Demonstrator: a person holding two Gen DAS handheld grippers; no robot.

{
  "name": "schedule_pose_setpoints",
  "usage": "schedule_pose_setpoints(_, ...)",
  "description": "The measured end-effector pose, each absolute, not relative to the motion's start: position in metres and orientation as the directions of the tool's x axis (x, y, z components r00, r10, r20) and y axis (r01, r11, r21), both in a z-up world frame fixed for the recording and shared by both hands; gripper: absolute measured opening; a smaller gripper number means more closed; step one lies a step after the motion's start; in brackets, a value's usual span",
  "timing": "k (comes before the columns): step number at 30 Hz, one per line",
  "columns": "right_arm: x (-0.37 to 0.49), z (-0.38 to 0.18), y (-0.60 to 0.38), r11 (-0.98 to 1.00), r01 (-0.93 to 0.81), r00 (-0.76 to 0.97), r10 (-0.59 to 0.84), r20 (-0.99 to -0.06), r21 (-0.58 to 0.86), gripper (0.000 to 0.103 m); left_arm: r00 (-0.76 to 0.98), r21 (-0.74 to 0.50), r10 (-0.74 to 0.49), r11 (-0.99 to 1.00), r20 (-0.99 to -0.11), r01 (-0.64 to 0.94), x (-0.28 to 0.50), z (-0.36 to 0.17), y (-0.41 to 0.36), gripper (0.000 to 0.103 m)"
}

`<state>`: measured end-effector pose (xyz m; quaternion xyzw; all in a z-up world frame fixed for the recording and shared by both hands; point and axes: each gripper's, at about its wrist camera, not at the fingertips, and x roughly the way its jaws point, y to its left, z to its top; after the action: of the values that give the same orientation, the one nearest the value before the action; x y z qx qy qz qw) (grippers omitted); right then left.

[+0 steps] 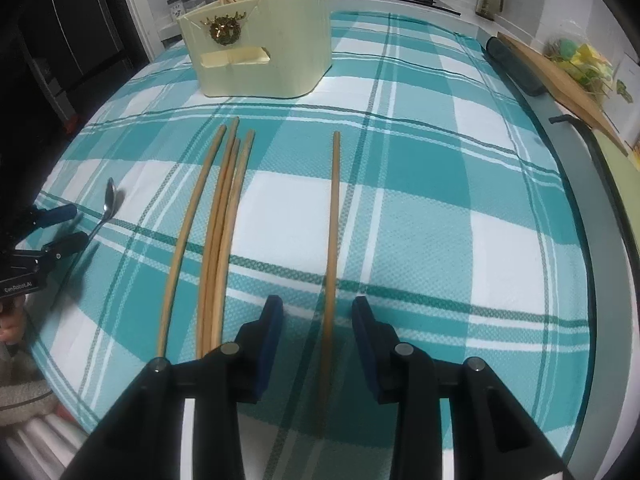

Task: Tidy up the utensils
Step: 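Close the left gripper on the small steel spoon while the right gripper grasps a chopstick, then carry the small spoon and chopstick into the cream holder and open both grippers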

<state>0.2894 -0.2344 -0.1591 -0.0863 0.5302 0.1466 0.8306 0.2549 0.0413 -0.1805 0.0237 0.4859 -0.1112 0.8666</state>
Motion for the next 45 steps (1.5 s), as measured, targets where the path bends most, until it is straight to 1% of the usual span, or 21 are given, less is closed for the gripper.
schedule_pose_setpoints(3, 0.308, -0.171, -0.227, 0.929, -0.371, 0.365, 0.141, -0.920, -0.005, 0.036, 0.480, -0.074, -0.178, 0.971, -0.859, 0.229, 0.268, -0.187, 0.038, 0.071)
schedule_pose_setpoints(5, 0.319, -0.177, -0.222, 0.923, -0.385, 0.364, 0.133, -0.922, -0.019, 0.036, 0.488, -0.038, -0.152, 0.971, -0.859, 0.236, 0.274, -0.189, 0.032, 0.071)
schedule_pose_setpoints(7, 0.332, -0.177, -0.216, 0.918, -0.397, 0.368, 0.134, -0.920, -0.024, 0.036, 0.491, -0.028, -0.151, 0.968, -0.858, 0.248, 0.278, -0.190, 0.029, 0.070)
schedule_pose_setpoints(8, 0.339, -0.177, -0.215, 0.917, -0.398, 0.363, 0.144, -0.921, -0.014, 0.036, 0.493, -0.028, -0.152, 0.968, -0.857, 0.249, 0.279, -0.189, 0.028, 0.066)
schedule_pose_setpoints(9, 0.347, -0.177, -0.213, 0.917, -0.398, 0.353, 0.152, -0.923, -0.001, 0.036, 0.495, -0.031, -0.156, 0.968, -0.855, 0.251, 0.280, -0.189, 0.028, 0.059)
schedule_pose_setpoints(10, 0.357, -0.177, -0.210, 0.917, -0.399, 0.351, 0.161, -0.922, 0.008, 0.036, 0.496, -0.033, -0.158, 0.967, -0.854, 0.252, 0.281, -0.188, 0.028, 0.056)
schedule_pose_setpoints(11, 0.365, -0.177, -0.207, 0.917, -0.400, 0.348, 0.166, -0.923, 0.014, 0.036, 0.496, -0.035, -0.162, 0.967, -0.853, 0.254, 0.281, -0.188, 0.028, 0.050)
schedule_pose_setpoints(12, 0.376, -0.178, -0.205, 0.918, -0.395, 0.340, 0.168, -0.925, 0.021, 0.036, 0.498, -0.039, -0.167, 0.966, -0.851, 0.257, 0.281, -0.188, 0.029, 0.040)
schedule_pose_setpoints(13, 0.384, -0.177, -0.202, 0.920, -0.391, 0.348, 0.172, -0.922, 0.024, 0.036, 0.499, -0.041, -0.170, 0.965, -0.850, 0.258, 0.282, -0.188, 0.029, 0.037)
schedule_pose_setpoints(14, 0.393, -0.178, -0.199, 0.921, -0.388, 0.340, 0.171, -0.925, 0.028, 0.032, 0.498, -0.045, -0.173, 0.965, -0.850, 0.258, 0.283, -0.187, 0.029, 0.036)
schedule_pose_setpoints(15, 0.400, -0.178, -0.197, 0.923, -0.384, 0.345, 0.163, -0.924, 0.019, 0.024, 0.498, -0.050, -0.177, 0.965, -0.849, 0.257, 0.284, -0.187, 0.030, 0.036)
schedule_pose_setpoints(16, 0.407, -0.177, -0.195, 0.928, -0.373, 0.352, 0.143, -0.925, 0.002, 0.006, 0.499, -0.052, -0.176, 0.966, -0.848, 0.254, 0.285, -0.186, 0.029, 0.036)
schedule_pose_setpoints(19, 0.421, -0.177, -0.198, 0.940, -0.337, 0.336, 0.170, -0.926, 0.050, 0.005, 0.528, -0.041, -0.167, 0.969, -0.832, 0.242, 0.284, -0.175, 0.031, 0.036)
schedule_pose_setpoints(21, 0.419, -0.169, -0.204, 0.947, -0.312, 0.355, 0.193, -0.915, 0.079, 0.005, 0.556, -0.048, -0.176, 0.970, -0.812, 0.237, 0.281, -0.162, 0.034, 0.036)
schedule_pose_setpoints(25, 0.392, -0.129, -0.212, 0.942, -0.315, 0.461, 0.256, -0.850, 0.113, 0.005, 0.625, -0.044, -0.182, 0.972, -0.759, 0.230, 0.271, -0.127, 0.041, 0.036)
schedule_pose_setpoints(27, 0.373, -0.104, -0.213, 0.940, -0.327, 0.522, 0.267, -0.810, 0.100, 0.005, 0.661, -0.050, -0.193, 0.972, -0.725, 0.230, 0.263, -0.107, 0.044, 0.036)
schedule_pose_setpoints(34, 0.298, -0.022, -0.213, 0.935, -0.351, 0.716, 0.308, -0.627, 0.059, 0.005, 0.753, -0.073, -0.225, 0.971, -0.618, 0.230, 0.238, -0.053, 0.051, 0.036)
schedule_pose_setpoints(39, 0.264, 0.010, -0.208, 0.939, -0.341, 0.802, 0.314, -0.509, 0.042, 0.005, 0.789, -0.077, -0.232, 0.970, -0.569, 0.229, 0.226, -0.029, 0.051, 0.036)
schedule_pose_setpoints(42, 0.257, 0.023, -0.205, 0.941, -0.337, 0.834, 0.313, -0.454, 0.030, 0.005, 0.801, -0.090, -0.235, 0.971, -0.550, 0.223, 0.224, -0.019, 0.052, 0.036)
schedule_pose_setpoints(45, 0.251, 0.033, -0.202, 0.936, -0.351, 0.843, 0.332, -0.424, 0.036, 0.005, 0.801, -0.121, -0.251, 0.968, -0.544, 0.222, 0.221, -0.012, 0.055, 0.036)
